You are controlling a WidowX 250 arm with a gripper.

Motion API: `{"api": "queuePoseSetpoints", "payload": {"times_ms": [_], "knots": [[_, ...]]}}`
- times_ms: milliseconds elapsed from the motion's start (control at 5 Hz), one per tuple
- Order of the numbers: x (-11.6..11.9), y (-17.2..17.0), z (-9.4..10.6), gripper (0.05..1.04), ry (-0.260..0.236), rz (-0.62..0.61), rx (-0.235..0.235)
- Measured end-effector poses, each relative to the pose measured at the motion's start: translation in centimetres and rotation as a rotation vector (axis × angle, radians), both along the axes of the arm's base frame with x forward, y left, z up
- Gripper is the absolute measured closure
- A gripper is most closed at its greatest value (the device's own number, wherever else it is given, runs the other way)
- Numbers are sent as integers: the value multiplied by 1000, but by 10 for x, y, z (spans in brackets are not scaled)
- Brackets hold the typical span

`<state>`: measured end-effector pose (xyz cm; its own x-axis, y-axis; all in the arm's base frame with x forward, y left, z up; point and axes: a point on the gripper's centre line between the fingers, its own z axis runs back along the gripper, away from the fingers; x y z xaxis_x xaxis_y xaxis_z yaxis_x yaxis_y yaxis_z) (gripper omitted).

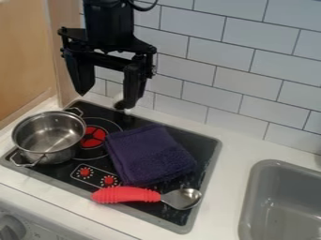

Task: Take the purple cloth and leave it on the top right of the stove

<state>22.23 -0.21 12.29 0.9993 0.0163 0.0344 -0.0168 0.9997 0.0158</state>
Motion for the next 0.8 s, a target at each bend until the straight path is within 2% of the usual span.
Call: {"api": "queuePoseSetpoints", "payload": {"times_ms": [200, 400, 600, 800], "knots": [[-11, 0, -13, 85, 54, 2, -3], [-9, 0, -20, 85, 77, -13, 0], [8, 1, -21, 85, 52, -13, 4], [24, -3, -29, 85, 40, -18, -16]]}}
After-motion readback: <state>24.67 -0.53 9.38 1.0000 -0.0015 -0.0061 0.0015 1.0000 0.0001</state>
